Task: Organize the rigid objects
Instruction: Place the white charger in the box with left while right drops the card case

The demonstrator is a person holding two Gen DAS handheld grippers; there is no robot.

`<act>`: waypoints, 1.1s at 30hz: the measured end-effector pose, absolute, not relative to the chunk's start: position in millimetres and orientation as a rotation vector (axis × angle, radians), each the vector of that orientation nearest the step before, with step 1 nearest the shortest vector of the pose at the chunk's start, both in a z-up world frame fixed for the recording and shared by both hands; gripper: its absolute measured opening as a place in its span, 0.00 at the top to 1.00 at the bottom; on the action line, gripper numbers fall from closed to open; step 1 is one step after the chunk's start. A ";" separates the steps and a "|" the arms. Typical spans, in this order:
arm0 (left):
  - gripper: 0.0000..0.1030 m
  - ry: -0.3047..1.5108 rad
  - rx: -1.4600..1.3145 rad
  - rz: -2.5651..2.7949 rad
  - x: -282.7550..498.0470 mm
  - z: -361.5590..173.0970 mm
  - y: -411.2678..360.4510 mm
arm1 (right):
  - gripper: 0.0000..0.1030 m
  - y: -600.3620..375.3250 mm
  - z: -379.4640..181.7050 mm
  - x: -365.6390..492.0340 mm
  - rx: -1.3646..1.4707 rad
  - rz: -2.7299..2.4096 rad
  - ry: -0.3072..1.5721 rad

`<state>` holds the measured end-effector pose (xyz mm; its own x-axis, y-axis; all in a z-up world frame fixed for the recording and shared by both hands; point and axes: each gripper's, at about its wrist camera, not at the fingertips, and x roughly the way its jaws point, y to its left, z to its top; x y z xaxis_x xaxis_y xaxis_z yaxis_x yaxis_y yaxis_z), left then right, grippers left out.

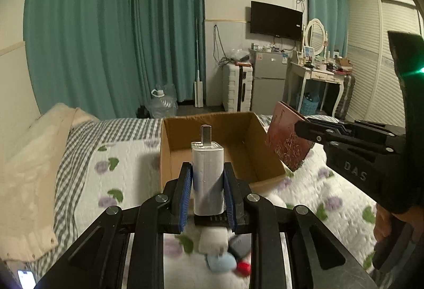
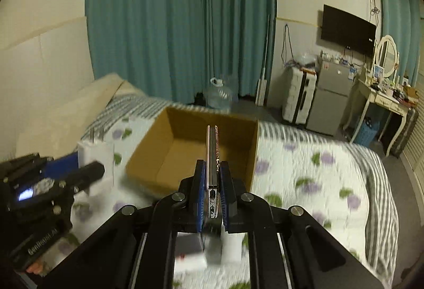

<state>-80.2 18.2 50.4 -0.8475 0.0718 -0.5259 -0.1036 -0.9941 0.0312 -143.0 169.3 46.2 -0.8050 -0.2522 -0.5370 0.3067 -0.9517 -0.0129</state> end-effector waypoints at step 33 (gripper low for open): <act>0.35 0.116 -0.985 2.997 -149.6 19.8 25.4 | 0.27 226.0 6.9 -219.1 0.884 -2.833 -0.097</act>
<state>-149.6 25.4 19.8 -0.8052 -0.0375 -0.5918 -0.0085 -0.9972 0.0747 -219.1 226.0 6.9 -0.8093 -0.1831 -0.5582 0.1445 -0.9830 0.1131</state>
